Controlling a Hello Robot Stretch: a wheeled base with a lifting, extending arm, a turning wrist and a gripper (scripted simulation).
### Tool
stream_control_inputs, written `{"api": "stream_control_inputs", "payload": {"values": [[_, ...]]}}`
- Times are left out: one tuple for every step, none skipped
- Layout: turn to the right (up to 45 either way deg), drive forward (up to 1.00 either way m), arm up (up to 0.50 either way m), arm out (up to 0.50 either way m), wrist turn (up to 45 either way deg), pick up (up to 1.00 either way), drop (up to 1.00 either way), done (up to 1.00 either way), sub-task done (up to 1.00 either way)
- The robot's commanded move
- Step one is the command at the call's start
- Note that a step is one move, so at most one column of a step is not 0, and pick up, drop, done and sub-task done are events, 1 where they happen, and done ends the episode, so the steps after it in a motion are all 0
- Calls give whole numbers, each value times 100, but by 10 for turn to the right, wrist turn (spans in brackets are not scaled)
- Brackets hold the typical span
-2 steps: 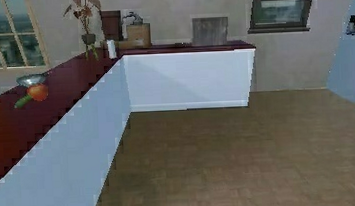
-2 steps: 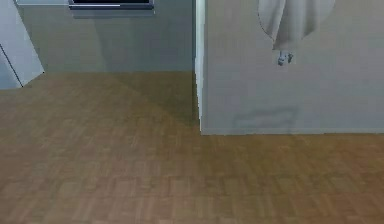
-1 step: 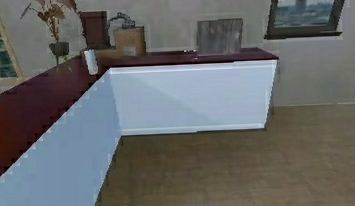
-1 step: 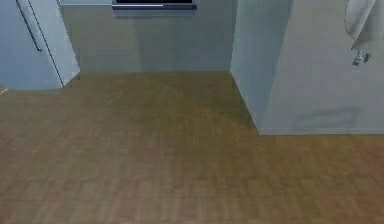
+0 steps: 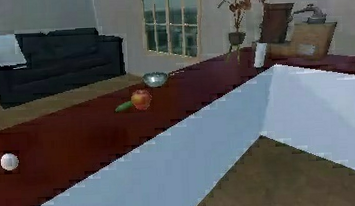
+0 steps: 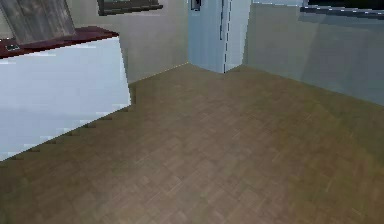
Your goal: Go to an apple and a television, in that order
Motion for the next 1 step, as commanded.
{"api": "stream_control_inputs", "payload": {"values": [[-90, 0, 0, 0, 0, 0, 0, 0, 0]]}}
